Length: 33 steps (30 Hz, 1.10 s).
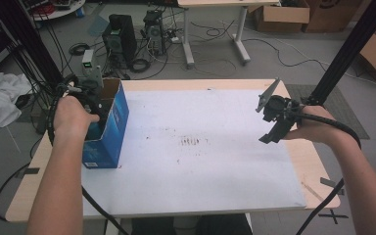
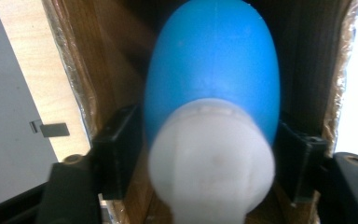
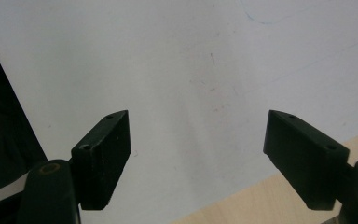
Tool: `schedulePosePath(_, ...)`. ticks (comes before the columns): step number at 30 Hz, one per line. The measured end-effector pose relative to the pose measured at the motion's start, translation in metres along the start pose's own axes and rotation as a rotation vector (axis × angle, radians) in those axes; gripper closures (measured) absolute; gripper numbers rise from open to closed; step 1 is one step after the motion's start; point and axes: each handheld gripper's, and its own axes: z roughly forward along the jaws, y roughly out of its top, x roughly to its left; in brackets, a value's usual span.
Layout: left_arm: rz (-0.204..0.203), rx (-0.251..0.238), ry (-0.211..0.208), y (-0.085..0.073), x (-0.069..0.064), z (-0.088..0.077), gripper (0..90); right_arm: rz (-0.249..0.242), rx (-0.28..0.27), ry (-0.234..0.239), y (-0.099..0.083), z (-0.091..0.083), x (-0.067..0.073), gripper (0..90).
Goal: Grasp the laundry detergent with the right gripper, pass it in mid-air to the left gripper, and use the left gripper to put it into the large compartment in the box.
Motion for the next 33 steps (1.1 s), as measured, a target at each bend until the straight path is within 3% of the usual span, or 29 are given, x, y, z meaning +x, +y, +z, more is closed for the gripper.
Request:
schedulePosePath(12,0.022,-0.042,0.014,-0.012,0.0,-0.019,21.2,0.004,-0.018,0.001,0.001,-0.006,0.003,22.8)
schedulePosePath(20,0.077,-0.098,0.054,-0.026,-0.007,-0.056,18.5,-0.013,-0.028,-0.002,0.008,-0.009,0.006,22.5)
schedulePosePath(24,0.11,-0.143,0.041,-0.031,-0.017,-0.074,17.9,-0.012,-0.033,-0.003,0.011,-0.012,0.008,22.4)
schedulePosePath(27,0.171,-0.184,0.021,-0.031,-0.036,-0.085,17.7,-0.02,-0.042,-0.002,0.013,-0.013,0.007,22.4)
schedulePosePath(33,0.255,-0.203,0.0,-0.027,-0.064,-0.085,17.9,-0.022,-0.045,-0.002,0.017,-0.014,0.007,22.4)
